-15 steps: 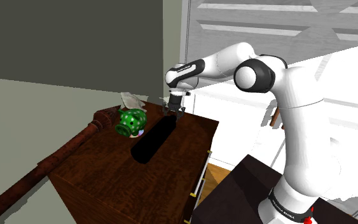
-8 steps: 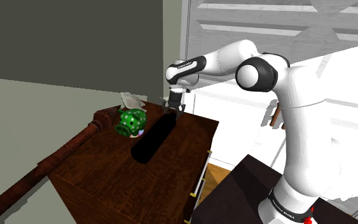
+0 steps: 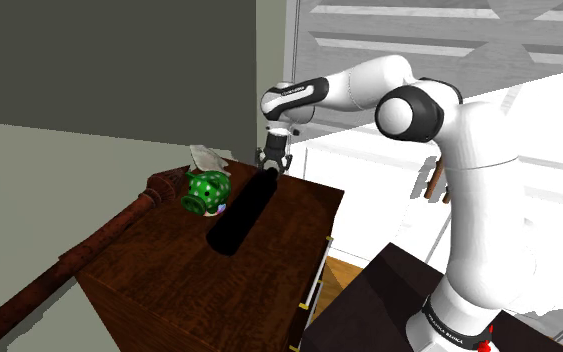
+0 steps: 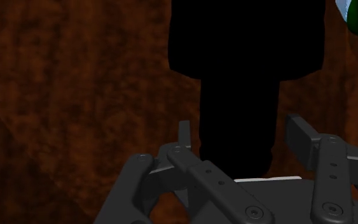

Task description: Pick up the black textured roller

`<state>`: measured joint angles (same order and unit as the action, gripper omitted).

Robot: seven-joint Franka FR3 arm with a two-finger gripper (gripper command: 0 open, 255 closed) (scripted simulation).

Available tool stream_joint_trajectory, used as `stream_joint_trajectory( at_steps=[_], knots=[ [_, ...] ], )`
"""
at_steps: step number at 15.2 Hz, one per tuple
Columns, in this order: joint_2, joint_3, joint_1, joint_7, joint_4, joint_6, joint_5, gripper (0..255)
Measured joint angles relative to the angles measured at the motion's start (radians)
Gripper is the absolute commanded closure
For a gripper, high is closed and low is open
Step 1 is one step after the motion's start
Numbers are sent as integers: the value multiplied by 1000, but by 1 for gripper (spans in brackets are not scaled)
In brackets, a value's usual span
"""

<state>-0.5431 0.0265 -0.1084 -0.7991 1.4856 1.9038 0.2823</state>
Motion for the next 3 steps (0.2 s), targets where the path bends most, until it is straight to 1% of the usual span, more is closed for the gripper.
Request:
stream_joint_trajectory(
  at_steps=[3],
  knots=[
    [11,0,0,-9,-19,-28,-2,255]
  ],
)
